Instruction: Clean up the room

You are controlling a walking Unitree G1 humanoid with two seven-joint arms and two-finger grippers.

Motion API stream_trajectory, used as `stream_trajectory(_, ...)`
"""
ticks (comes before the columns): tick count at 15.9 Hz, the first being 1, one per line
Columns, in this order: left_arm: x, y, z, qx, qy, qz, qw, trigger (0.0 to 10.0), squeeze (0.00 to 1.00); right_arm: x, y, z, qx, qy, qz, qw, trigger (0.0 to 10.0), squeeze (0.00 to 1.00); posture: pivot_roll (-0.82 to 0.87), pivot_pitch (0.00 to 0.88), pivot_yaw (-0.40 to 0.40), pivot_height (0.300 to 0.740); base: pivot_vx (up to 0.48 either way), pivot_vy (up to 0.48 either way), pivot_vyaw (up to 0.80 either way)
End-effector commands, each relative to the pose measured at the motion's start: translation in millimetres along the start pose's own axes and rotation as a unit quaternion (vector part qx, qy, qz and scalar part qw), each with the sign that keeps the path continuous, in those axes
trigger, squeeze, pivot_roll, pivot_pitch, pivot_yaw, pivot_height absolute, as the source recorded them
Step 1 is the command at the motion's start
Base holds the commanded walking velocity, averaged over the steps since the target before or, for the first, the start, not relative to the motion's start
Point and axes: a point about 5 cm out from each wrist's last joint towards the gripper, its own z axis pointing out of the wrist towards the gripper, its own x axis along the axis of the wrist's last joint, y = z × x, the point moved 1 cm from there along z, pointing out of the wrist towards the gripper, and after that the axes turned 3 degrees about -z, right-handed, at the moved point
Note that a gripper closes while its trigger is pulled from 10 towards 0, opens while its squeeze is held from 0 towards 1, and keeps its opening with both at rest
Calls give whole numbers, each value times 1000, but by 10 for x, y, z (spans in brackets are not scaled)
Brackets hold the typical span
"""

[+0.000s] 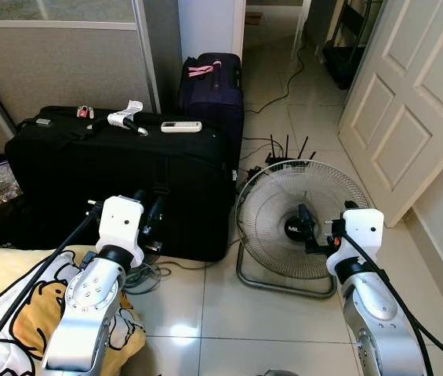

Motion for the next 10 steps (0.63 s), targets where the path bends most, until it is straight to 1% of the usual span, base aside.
stream_trajectory(1,-307,82,-340,111,-122,-61,984,10000,0,-302,183,-369,-40,-115,-8,992,10000,0,-38,0,-6,740,0,0,0)
stream_trajectory(4,-307,86,-339,109,-121,-61,985,10000,0,-304,180,-370,-40,-116,-7,992,10000,0,-38,0,-6,740,0,0,0)
stream_trajectory(5,-363,98,-389,92,-129,-56,986,10000,1000,-401,152,-378,-30,-112,12,993,10000,1000,-12,0,-13,740,0,0,0)
stream_trajectory(6,-355,93,-399,90,-125,-62,986,10000,1000,-414,121,-382,-12,-111,21,994,10000,1000,-12,0,-13,740,0,0,0)
stream_trajectory(7,-348,88,-397,88,-123,-72,986,10000,1000,-415,129,-379,-14,-110,21,994,10000,1000,-13,0,-11,740,0,0,0)
stream_trajectory(8,-321,88,-397,90,-127,-60,986,10000,1000,-358,163,-370,-14,-97,-1,995,10000,1000,-15,0,-11,740,0,0,0)
stream_trajectory(9,-236,57,-382,116,-85,-71,987,10000,1000,-340,169,-368,-9,-95,-15,995,10000,1000,-16,0,-10,740,0,0,644)
stream_trajectory(10,-210,33,-375,126,-59,-86,987,10000,1000,-323,149,-361,4,-85,-22,996,10000,1000,-16,0,-13,740,0,0,800)
